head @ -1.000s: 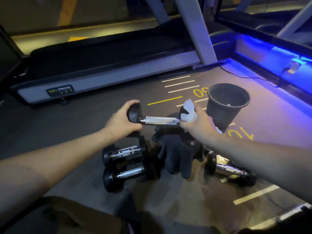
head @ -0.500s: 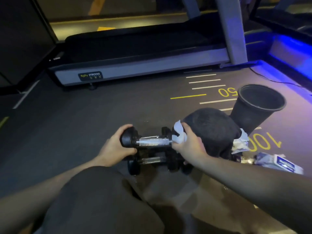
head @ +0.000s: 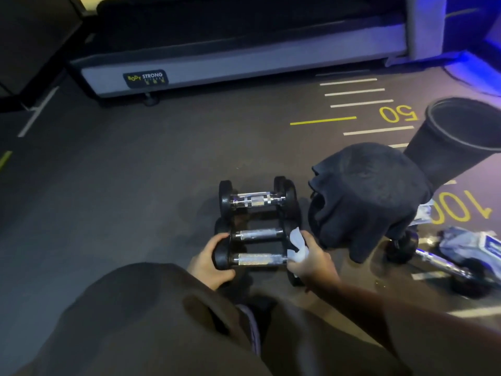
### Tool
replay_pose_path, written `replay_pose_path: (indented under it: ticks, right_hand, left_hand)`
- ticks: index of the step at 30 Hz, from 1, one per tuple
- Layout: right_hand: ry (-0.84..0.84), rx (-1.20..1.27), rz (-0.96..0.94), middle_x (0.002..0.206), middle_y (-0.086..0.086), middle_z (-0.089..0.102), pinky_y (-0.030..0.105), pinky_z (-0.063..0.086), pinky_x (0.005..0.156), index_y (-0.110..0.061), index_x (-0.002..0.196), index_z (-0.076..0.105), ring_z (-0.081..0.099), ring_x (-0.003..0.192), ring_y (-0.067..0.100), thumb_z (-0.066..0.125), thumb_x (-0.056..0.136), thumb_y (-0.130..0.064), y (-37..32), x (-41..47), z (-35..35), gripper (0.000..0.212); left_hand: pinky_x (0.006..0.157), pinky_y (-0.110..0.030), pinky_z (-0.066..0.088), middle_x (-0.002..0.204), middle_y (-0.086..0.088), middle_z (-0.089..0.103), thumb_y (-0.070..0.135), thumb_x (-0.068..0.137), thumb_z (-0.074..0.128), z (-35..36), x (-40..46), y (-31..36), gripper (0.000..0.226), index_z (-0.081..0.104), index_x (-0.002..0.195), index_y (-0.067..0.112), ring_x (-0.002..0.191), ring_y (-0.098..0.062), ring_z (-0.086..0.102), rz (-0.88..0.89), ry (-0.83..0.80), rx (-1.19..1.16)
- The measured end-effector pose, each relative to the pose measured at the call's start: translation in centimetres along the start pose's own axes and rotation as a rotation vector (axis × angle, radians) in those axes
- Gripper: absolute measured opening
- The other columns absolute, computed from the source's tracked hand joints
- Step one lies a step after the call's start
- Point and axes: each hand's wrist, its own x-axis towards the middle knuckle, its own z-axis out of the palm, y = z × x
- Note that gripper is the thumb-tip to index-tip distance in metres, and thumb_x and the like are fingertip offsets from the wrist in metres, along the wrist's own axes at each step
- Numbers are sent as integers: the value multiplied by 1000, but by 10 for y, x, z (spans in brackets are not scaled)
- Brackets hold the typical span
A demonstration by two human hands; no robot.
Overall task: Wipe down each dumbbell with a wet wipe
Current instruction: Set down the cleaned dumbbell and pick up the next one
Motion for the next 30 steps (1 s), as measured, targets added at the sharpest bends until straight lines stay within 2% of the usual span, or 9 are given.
replay_pose_path:
  ticks: [5, 8, 13, 16, 18, 21, 25, 28, 30]
  right_hand:
    - [-11, -33, -44, 126, 8, 62, 43, 51, 93, -33, 151, 24, 62, 107, 27, 68, 78, -38, 9, 2, 1, 85]
    - [-28, -51, -69, 121, 4, 65, 41, 51, 93, -34, 149, 26, 64, 105, 24, 67, 81, -41, 14, 0, 3, 79]
    - [-27, -53, -22, 115, 0, 65, 36, 54, 82, -39, 137, 36, 65, 92, 22, 65, 83, -34, 37, -2, 12, 62]
    - [-70, -43, 5, 112, -3, 60, 19, 50, 63, -36, 142, 34, 61, 67, 10, 65, 86, -30, 46, 3, 15, 65]
    - [-70, -85, -2, 110, -1, 62, 14, 45, 58, -36, 144, 32, 56, 61, 7, 65, 86, -33, 48, 10, 16, 67]
    - [-51, -126, -17, 115, 3, 64, 22, 51, 69, -38, 145, 28, 64, 79, 16, 64, 85, -42, 49, 19, 18, 69]
    - [-64, -127, -3, 112, 3, 66, 36, 56, 77, -41, 144, 28, 67, 89, 23, 63, 82, -49, 54, 23, 28, 72]
    - [-22, -198, -37, 112, 2, 68, 36, 53, 83, -38, 144, 32, 66, 99, 29, 63, 84, -48, 55, 26, 34, 68]
    - [-26, -191, -39, 115, 2, 67, 35, 51, 85, -38, 145, 32, 64, 103, 30, 63, 85, -46, 57, 28, 36, 68]
  left_hand:
    - [94, -20, 40, 120, 12, 60, 11, 71, 83, 11, -3, -11, 87, 40, 135, 51, 111, -9, 55, -27, 21, -6]
    - [92, -15, 34, 122, 13, 57, 11, 70, 85, 20, -8, -17, 88, 39, 136, 45, 114, -6, 51, -34, 25, -5]
    - [106, -27, 41, 123, 21, 56, 21, 65, 85, 38, -6, -39, 90, 35, 131, 55, 120, -10, 56, -48, -72, -12]
    - [101, -21, 39, 119, 26, 51, 12, 73, 85, 44, -1, -41, 87, 34, 135, 47, 118, -9, 55, -35, -107, 7]
    - [102, -22, 39, 119, 27, 50, 13, 73, 85, 47, 4, -43, 87, 34, 135, 47, 118, -8, 54, -35, -108, 16]
    - [102, -21, 37, 119, 29, 48, 11, 71, 86, 53, 8, -50, 89, 34, 136, 43, 118, -6, 52, -60, -91, 2]
    - [106, -24, 36, 122, 19, 52, 8, 69, 87, 59, 11, -60, 91, 36, 138, 37, 122, -10, 52, -74, -84, -1]
    - [105, -23, 36, 125, 9, 53, 7, 69, 86, 60, 14, -66, 89, 37, 138, 33, 123, -12, 52, -92, -79, -5]
    - [104, -24, 37, 123, 10, 55, 9, 69, 86, 60, 15, -69, 88, 37, 137, 35, 121, -13, 54, -106, -89, -1]
